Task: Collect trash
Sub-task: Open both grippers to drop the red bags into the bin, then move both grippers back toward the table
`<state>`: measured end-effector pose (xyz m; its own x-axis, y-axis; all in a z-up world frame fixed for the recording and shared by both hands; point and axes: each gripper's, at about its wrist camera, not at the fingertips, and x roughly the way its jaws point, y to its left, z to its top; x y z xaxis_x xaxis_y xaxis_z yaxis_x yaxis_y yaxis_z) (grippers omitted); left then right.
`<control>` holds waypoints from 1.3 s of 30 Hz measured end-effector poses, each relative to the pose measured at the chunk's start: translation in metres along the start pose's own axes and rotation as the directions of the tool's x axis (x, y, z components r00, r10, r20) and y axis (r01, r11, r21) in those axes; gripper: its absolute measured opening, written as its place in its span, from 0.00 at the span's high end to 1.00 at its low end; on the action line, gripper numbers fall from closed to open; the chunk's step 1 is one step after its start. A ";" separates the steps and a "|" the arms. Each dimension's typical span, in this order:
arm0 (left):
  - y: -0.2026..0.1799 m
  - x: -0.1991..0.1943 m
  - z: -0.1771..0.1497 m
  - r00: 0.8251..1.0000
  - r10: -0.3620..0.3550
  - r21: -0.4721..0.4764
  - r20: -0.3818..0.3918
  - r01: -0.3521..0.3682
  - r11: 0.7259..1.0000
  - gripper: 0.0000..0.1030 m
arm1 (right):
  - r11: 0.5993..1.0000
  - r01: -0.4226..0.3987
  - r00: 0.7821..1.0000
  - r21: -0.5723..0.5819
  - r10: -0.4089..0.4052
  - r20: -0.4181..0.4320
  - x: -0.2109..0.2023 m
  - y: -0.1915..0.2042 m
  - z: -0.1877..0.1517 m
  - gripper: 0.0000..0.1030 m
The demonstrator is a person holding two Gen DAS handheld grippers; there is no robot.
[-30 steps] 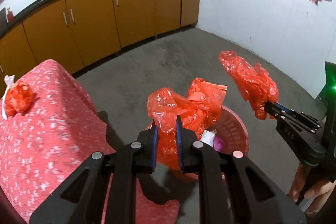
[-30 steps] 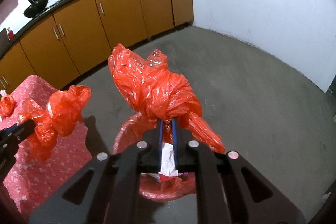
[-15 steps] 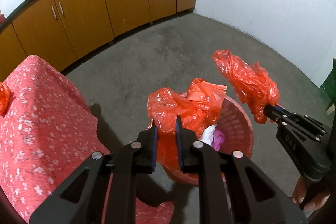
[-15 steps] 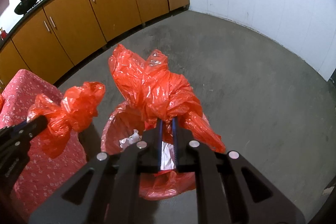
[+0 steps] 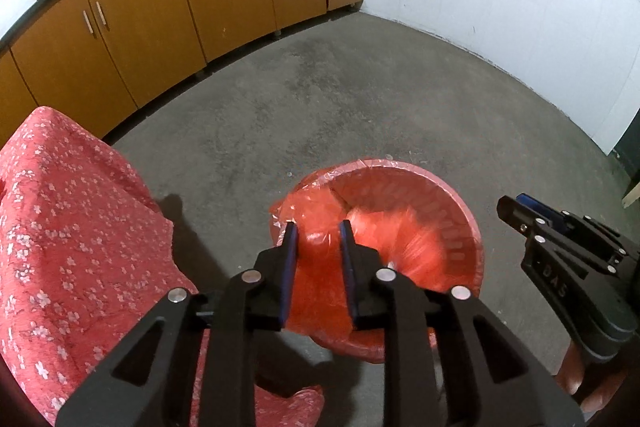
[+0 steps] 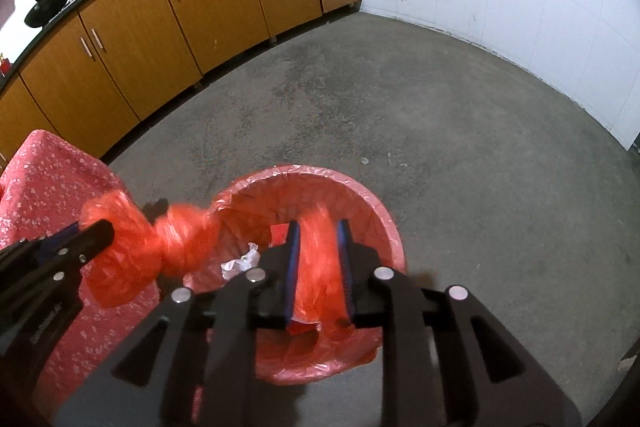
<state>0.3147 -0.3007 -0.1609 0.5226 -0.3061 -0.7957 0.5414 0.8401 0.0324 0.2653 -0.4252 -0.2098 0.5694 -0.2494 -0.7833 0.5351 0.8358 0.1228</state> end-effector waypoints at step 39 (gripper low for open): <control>0.254 -0.162 -0.042 0.932 0.327 -0.353 0.158 -0.256 0.900 0.65 | 0.876 -0.262 0.938 -0.404 0.330 0.105 -0.092 0.239 0.027 0.61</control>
<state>0.3400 -0.0195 -0.0491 0.7676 -0.0814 -0.6357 0.1215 0.9924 0.0195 0.3579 -0.2157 -0.0916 0.7763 -0.0101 -0.6302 0.0675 0.9955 0.0672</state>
